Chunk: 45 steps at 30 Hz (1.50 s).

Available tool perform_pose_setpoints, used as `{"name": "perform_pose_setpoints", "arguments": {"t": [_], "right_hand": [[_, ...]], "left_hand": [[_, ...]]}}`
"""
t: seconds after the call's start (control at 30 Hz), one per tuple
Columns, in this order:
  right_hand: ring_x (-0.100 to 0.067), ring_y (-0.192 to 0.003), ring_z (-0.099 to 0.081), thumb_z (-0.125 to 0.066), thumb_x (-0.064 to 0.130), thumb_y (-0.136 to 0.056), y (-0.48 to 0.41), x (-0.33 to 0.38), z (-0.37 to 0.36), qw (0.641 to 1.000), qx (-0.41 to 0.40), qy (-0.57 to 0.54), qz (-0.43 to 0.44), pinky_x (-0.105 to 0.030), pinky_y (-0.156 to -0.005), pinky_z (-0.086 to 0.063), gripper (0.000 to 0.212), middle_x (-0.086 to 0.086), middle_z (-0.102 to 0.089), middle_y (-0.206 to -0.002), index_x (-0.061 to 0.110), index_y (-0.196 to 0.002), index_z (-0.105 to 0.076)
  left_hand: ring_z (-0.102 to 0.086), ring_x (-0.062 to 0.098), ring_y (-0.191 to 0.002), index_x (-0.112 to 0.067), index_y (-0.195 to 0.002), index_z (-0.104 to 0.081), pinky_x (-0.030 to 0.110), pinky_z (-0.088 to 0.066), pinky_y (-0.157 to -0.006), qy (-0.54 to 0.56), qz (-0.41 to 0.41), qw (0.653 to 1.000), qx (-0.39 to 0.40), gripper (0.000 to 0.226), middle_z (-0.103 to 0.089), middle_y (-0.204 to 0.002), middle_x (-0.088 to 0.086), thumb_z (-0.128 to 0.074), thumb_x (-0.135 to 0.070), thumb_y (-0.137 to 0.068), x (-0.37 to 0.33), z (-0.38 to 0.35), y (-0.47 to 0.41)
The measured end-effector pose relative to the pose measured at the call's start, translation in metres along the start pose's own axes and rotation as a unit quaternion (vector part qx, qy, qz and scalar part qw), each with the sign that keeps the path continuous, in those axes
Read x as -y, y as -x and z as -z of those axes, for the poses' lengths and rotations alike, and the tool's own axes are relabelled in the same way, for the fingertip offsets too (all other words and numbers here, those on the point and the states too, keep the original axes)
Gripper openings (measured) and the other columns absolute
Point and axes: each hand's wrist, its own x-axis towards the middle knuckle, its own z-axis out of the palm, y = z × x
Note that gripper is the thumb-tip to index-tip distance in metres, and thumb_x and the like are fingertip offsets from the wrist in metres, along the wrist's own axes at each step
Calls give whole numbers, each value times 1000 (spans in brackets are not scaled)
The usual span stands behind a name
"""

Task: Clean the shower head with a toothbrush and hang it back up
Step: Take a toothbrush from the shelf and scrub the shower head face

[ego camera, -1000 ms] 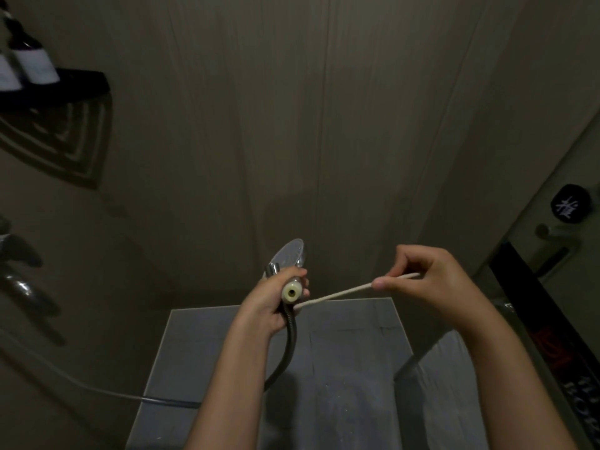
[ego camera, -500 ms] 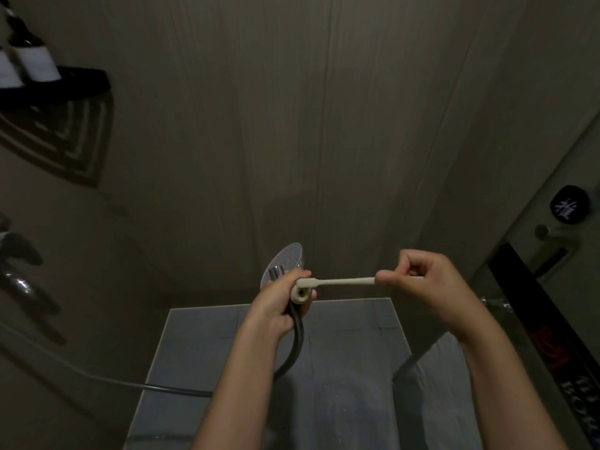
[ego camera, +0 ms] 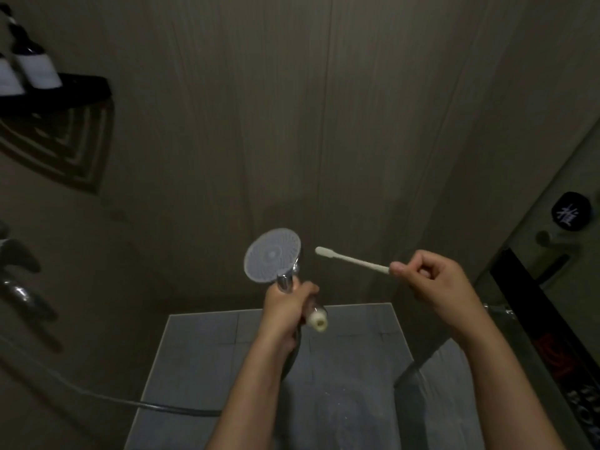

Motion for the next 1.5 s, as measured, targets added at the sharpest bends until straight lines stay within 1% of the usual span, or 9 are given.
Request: {"name": "perform_pose_setpoints", "arguments": {"t": [0.13,0.33,0.57,0.7,0.83,1.0,1.17,1.33,1.5], "right_hand": [[-5,-44,-32,-57,11,-91,-3,-5,-10,1000,10,-18,-18,-14,-41,-26,18,9,-40,-44,13,-72,-55],[-5,-51,-46,-45,3,-96,-5,11,-28,991,117,-61,7,-13,-49,-39,24,-2,-64,-71,20,-110,-56],[2,-53,-37,-59,16,-91,-27,20,-55,995,30,58,78,-13,-52,-31,7,13,-41,-58,12,-85,-60],[3,-51,-38,-58,20,-92,-41,29,-59,993,31,81,83,-13,-50,-29,15,12,-43,-58,10,-81,-57],[-1,-46,-34,-54,16,-94,-50,27,-52,991,-104,-11,84,-18,-43,-26,18,0,-42,-56,14,-76,-51],[3,-42,-42,-56,11,-93,-33,17,-67,995,70,16,70,-8,-43,-30,18,20,-49,-44,15,-75,-54],[-9,-48,-38,-59,18,-92,-40,0,-42,991,-93,-75,53,-20,-45,-27,18,-3,-45,-52,13,-75,-54],[-1,-53,-35,-60,9,-90,-12,-7,-55,994,70,24,75,-15,-48,-27,18,8,-44,-57,8,-72,-56],[-12,-56,-42,-57,20,-92,-27,-11,-26,990,-116,-36,69,-25,-51,-31,21,-8,-46,-58,7,-76,-54]], "left_hand": [[-48,19,-58,-8,-67,-51,31,-50,-57,-130,-169,977,14,21,-47,-59,8,-64,6,-76,-4,0,1],[-50,20,-54,-10,-63,-51,44,-53,-55,-176,-246,952,36,9,-47,-59,9,-59,-9,-64,0,-7,2],[-49,36,-58,-7,-63,-46,55,-51,-58,-223,-297,929,13,20,-46,-61,18,-56,-24,-58,15,-14,2],[-44,27,-53,-13,-56,-43,53,-49,-56,-222,-302,927,6,18,-40,-57,11,-55,-25,-56,19,-16,3],[-39,14,-52,-18,-51,-40,47,-46,-52,-223,-309,925,9,16,-37,-55,0,-55,-22,-56,19,-16,5],[-37,12,-53,-7,-57,-42,40,-38,-50,-239,-329,914,12,17,-38,-55,4,-56,-17,-57,21,-19,6],[-37,12,-51,-18,-50,-39,45,-44,-49,-238,-322,916,20,20,-36,-56,0,-58,-18,-57,21,-15,7],[-40,15,-50,-14,-53,-42,50,-48,-49,-221,-317,922,18,17,-38,-56,2,-55,-24,-55,22,-16,6],[-41,14,-52,-10,-56,-44,43,-46,-52,-225,-322,920,16,16,-41,-58,7,-56,-21,-57,20,-12,5]]}}
